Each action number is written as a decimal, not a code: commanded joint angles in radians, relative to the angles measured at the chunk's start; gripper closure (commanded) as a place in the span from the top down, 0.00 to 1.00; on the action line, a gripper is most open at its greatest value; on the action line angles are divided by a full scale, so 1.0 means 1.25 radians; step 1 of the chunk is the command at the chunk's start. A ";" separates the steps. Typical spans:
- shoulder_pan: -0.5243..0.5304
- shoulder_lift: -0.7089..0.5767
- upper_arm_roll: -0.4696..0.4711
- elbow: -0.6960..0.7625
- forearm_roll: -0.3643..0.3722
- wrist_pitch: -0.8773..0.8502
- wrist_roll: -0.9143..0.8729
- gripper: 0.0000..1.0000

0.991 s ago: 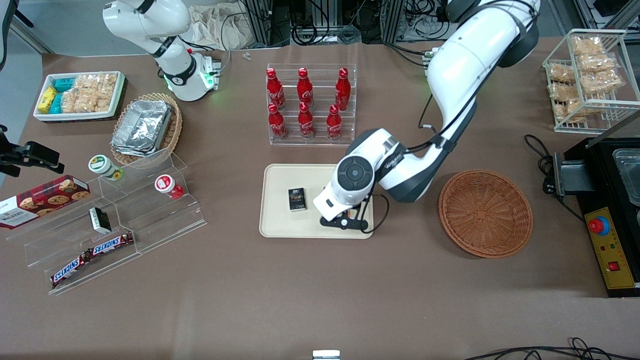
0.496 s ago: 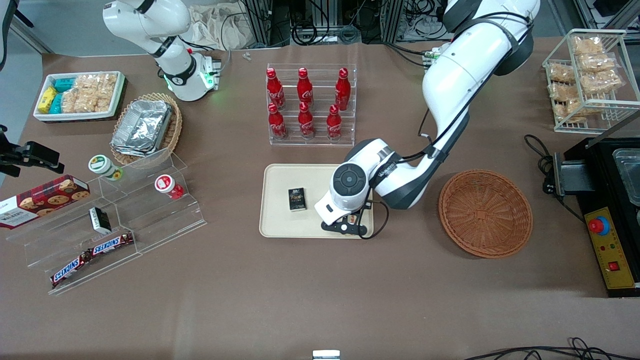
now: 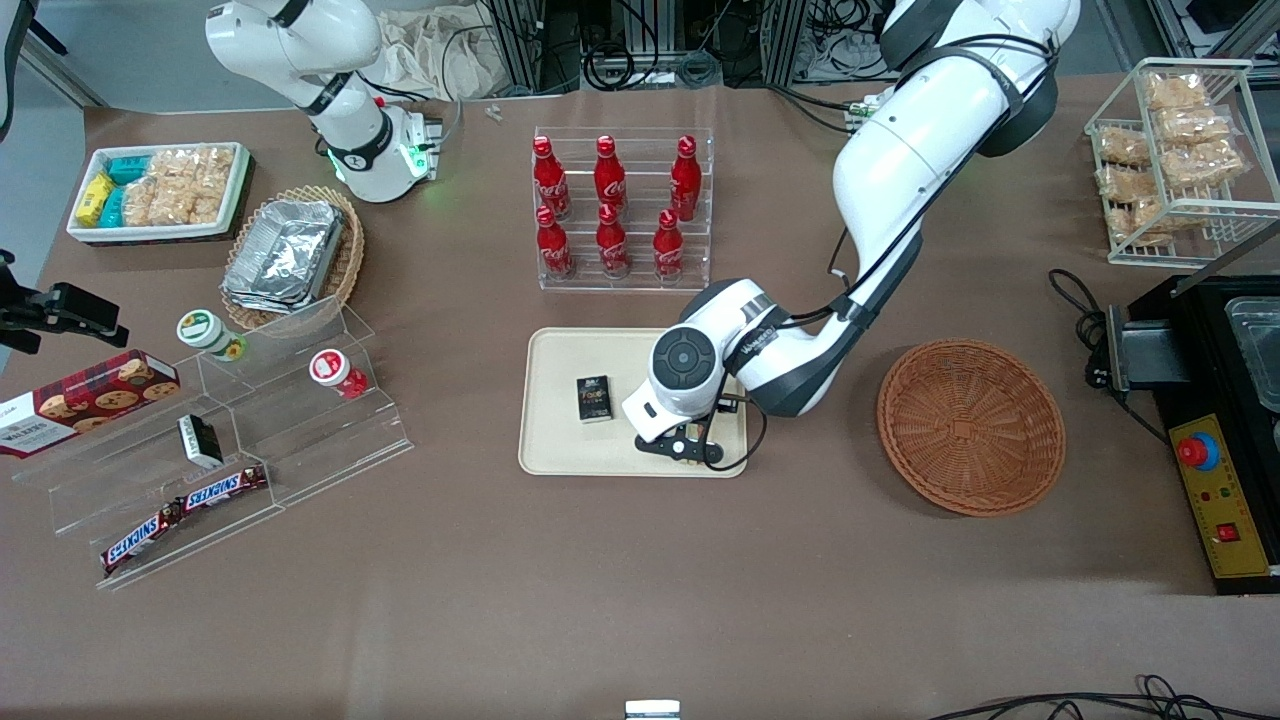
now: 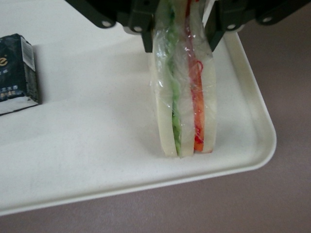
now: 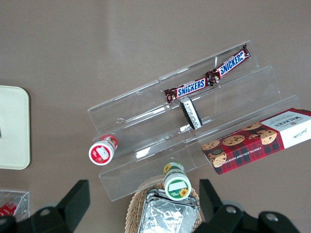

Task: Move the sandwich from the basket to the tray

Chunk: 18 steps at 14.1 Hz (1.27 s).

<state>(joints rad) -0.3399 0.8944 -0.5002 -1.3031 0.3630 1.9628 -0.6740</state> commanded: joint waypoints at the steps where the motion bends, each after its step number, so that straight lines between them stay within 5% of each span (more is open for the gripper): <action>1: 0.002 -0.066 -0.002 -0.008 0.007 -0.069 -0.017 1.00; 5: 0.028 -0.231 -0.005 -0.090 -0.010 -0.143 -0.008 0.99; 8: 0.118 -0.431 -0.013 -0.279 -0.122 -0.130 0.057 0.99; 11: 0.172 -0.575 -0.012 -0.377 -0.144 -0.143 0.086 0.99; 14: 0.241 -0.642 -0.007 -0.353 -0.199 -0.221 0.119 1.00; 18: 0.394 -0.597 -0.007 -0.186 -0.202 -0.364 0.122 1.00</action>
<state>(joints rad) 0.0643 0.1021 -0.4984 -1.6330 0.1350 1.5778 -0.5390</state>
